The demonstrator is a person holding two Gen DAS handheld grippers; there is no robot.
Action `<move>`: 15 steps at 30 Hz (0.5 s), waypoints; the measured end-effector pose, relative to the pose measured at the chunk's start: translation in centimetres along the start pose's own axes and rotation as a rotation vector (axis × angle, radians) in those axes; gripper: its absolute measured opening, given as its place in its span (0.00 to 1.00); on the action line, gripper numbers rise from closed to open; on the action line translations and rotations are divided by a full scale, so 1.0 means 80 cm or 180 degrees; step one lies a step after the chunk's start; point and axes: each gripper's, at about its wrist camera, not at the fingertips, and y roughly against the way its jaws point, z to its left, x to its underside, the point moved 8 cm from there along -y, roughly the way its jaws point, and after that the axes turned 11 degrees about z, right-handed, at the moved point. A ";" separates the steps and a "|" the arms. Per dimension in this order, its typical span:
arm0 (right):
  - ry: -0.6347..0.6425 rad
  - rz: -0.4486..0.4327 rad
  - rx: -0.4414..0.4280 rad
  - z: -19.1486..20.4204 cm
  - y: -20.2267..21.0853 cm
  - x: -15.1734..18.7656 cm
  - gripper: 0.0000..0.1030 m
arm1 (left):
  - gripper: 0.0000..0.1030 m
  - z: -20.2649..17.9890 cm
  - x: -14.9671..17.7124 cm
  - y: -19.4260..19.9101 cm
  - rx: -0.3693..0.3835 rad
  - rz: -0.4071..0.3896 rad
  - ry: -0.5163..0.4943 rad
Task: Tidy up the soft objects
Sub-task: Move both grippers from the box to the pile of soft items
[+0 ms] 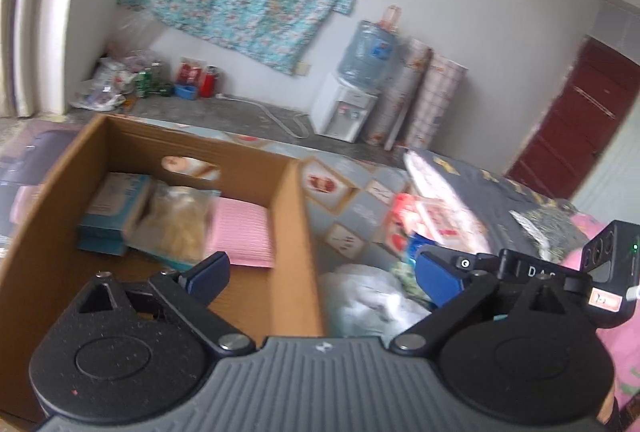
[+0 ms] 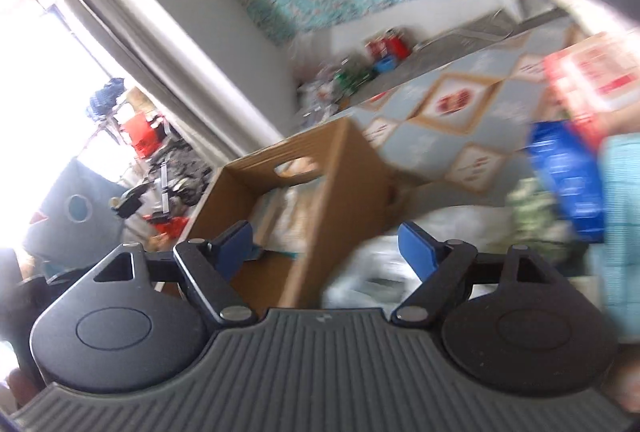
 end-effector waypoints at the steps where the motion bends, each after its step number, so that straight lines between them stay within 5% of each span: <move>1: -0.0004 -0.0059 0.0101 -0.017 0.019 0.005 0.78 | 0.97 -0.018 0.006 -0.008 0.0082 0.0006 -0.0073; 8: 0.0166 -0.0441 0.0773 -0.118 0.137 0.030 0.82 | 0.97 -0.137 0.037 -0.061 0.0484 -0.0060 -0.0564; 15: 0.0180 -0.0481 0.1126 -0.221 0.179 0.021 0.85 | 0.88 -0.220 0.060 -0.132 0.0611 0.0012 -0.0900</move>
